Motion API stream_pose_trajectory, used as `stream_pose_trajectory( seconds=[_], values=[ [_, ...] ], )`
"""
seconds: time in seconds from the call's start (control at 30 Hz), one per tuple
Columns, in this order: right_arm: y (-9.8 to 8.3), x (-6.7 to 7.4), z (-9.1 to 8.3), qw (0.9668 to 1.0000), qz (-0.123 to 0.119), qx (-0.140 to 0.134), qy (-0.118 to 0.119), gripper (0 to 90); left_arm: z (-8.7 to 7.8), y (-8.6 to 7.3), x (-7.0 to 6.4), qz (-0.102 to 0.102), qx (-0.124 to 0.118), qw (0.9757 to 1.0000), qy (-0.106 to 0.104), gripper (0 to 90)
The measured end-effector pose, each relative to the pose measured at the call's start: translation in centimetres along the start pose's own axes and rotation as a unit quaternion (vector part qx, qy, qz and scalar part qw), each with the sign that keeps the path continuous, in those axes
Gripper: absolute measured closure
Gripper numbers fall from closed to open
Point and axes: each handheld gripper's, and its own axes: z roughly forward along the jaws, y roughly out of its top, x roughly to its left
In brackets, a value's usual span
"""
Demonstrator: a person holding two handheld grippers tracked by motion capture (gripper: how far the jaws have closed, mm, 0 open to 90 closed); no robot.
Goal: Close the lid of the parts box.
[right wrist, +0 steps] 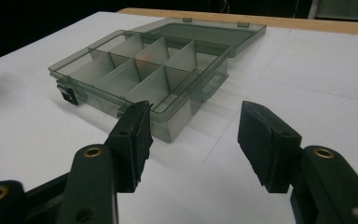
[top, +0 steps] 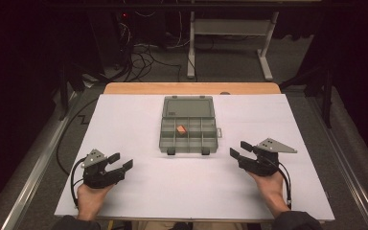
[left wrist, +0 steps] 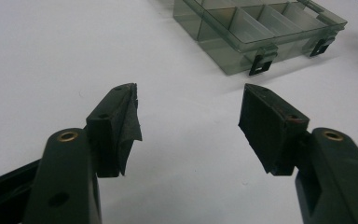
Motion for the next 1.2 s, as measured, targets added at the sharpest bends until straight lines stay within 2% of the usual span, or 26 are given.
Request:
stream_pose_trajectory(
  seconds=[0.23,0.4,0.63,0.77,0.83,0.93,1.2],
  values=[
    [0.7,-0.2,1.3,0.9995,0.024,0.022,-0.001,47.5,0.0,0.0,0.0,0.002,0.000,1.0000,-0.001,37.7],
    [1.3,0.2,2.4,0.9988,0.009,0.049,0.003,48.7,0.1,0.1,-0.1,0.004,0.001,1.0000,-0.002,37.7],
    [2.4,-0.2,3.6,0.9970,0.030,0.071,0.011,52.3,0.1,0.1,-0.1,0.005,0.001,1.0000,-0.003,37.7],
    [3.1,-0.4,4.3,0.9952,0.036,0.091,0.010,54.4,0.1,0.1,-0.1,0.006,0.002,1.0000,-0.004,37.7],
    [3.4,-0.5,4.8,0.9929,0.043,0.110,0.014,55.8,0.1,0.1,-0.1,0.006,0.002,1.0000,-0.004,37.7],
    [3.8,-0.4,5.4,0.9910,0.032,0.129,0.012,60.0,0.1,0.1,-0.1,0.006,0.003,1.0000,-0.005,37.7],
    [4.9,-0.5,7.0,0.9866,0.040,0.158,0.007,62.1,0.1,0.1,-0.2,0.006,0.004,1.0000,-0.007,37.7]
  ],
)
